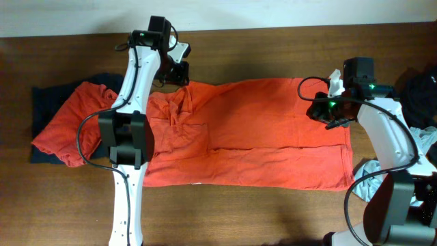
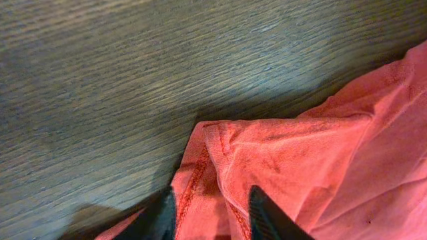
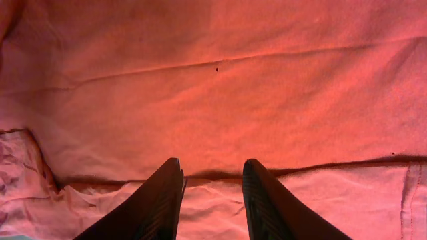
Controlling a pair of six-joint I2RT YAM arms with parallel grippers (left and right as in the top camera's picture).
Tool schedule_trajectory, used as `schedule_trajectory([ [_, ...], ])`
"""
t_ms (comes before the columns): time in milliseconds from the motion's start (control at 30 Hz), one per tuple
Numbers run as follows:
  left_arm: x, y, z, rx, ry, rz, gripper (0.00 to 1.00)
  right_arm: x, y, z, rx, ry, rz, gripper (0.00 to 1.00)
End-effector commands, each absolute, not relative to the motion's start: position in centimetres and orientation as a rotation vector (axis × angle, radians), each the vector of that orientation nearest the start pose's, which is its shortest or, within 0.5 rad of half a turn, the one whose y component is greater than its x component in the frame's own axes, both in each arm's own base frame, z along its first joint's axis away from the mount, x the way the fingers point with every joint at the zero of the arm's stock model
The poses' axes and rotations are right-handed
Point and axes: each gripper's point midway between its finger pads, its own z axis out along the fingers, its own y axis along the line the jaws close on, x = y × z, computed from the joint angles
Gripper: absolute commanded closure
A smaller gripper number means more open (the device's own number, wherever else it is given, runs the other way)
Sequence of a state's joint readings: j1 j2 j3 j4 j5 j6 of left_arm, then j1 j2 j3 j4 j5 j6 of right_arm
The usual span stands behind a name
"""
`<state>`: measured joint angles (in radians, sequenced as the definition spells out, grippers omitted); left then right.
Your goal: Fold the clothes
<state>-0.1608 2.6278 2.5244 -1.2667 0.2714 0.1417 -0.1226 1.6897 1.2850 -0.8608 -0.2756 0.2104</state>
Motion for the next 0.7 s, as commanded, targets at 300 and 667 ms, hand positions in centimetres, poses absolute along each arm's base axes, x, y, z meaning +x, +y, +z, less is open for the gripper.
schedule_trajectory([
  [300, 53.4, -14.0, 3.0, 0.504, 2.875, -0.457, 0.66, 37.9, 0.2, 10.9, 0.410, 2.784, 0.414, 0.66],
  [667, 53.6, -15.1, 3.2, 0.521, 2.851, -0.481, 0.74, 37.5, 0.3, 10.8, 0.416, 2.801, 0.416, 0.67],
])
